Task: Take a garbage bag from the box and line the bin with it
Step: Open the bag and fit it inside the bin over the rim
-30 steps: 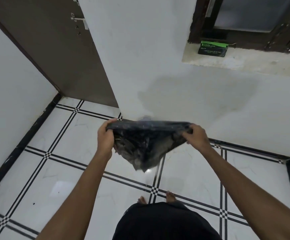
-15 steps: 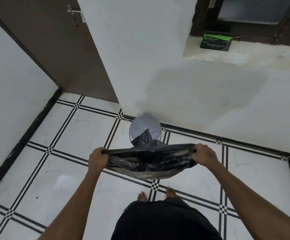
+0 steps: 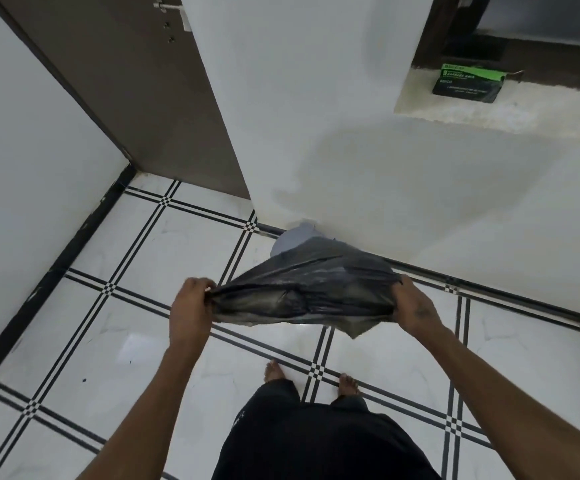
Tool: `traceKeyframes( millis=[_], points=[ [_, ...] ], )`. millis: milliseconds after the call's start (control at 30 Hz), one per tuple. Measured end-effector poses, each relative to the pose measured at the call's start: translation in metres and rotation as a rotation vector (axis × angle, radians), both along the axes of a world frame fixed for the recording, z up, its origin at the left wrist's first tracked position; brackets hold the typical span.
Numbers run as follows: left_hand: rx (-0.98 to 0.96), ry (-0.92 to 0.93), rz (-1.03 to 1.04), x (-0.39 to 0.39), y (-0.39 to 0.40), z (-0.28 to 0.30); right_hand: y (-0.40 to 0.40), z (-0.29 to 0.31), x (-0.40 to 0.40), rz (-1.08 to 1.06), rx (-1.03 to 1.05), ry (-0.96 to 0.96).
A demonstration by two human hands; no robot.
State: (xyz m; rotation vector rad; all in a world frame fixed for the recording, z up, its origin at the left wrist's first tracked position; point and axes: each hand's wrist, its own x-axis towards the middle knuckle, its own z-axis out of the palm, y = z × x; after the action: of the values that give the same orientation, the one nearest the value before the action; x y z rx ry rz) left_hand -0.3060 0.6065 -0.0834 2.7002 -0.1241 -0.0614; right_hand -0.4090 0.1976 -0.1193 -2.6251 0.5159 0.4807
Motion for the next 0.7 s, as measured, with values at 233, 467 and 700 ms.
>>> traceKeyframes(
  millis=[233, 467, 700],
  points=[
    [0.283, 0.691, -0.061, 0.022, 0.065, -0.036, 0.04, -0.028, 0.011, 0.275, 0.236, 0.569],
    [-0.302, 0.368, 0.03, 0.097, 0.039, 0.009, 0.075, 0.004, 0.062, -0.364, 0.186, 0.024],
    [-0.202, 0.029, -0.213, 0.098, 0.047, 0.004, 0.082, 0.009, 0.07, -0.508, 0.066, -0.011]
  ],
)
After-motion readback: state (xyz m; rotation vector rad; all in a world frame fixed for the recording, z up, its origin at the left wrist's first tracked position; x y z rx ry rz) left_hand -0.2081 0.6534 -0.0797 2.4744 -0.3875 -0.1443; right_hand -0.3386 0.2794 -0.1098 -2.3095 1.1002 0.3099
